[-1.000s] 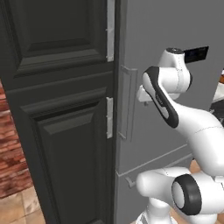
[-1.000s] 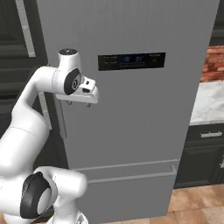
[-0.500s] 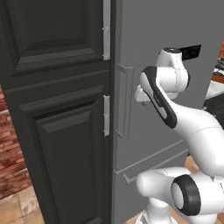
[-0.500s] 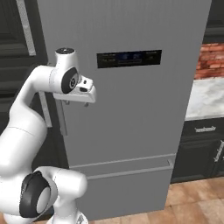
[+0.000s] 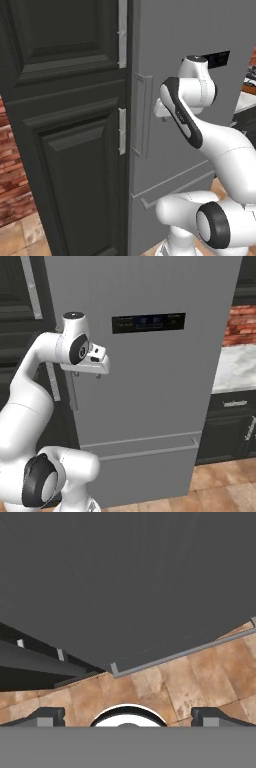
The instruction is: Retrieve a lemon from the fridge and place it on the cutting board with the fish.
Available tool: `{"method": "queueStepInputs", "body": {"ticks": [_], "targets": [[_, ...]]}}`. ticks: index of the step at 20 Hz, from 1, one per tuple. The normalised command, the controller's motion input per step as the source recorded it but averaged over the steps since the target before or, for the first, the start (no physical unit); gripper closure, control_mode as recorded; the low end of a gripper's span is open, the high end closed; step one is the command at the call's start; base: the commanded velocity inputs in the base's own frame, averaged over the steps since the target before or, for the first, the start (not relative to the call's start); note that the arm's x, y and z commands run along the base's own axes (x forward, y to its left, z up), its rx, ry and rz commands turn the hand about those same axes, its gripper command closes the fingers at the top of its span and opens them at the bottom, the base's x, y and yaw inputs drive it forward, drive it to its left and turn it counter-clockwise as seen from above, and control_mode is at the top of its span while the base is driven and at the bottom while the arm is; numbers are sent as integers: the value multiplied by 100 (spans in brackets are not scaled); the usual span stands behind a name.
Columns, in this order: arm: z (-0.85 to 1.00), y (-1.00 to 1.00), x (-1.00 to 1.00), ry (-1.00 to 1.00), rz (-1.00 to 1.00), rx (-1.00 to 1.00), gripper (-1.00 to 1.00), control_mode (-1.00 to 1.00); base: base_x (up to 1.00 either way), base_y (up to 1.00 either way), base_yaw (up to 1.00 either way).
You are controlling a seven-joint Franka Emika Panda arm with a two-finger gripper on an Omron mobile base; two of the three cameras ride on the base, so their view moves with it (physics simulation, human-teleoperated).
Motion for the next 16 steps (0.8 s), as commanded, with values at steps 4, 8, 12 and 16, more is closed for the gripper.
{"method": "queueStepInputs", "body": {"ticks": [4, 8, 12, 16], "targets": [[0, 0, 0, 0, 0, 0, -100, 100, -16, 21, 0], [0, 0, 0, 0, 0, 0, -100, 100, -52, 15, 0], [0, 0, 0, 0, 0, 0, -100, 100, -46, 14, 0], [0, 0, 0, 0, 0, 0, -100, 100, -19, 28, 0]]}}
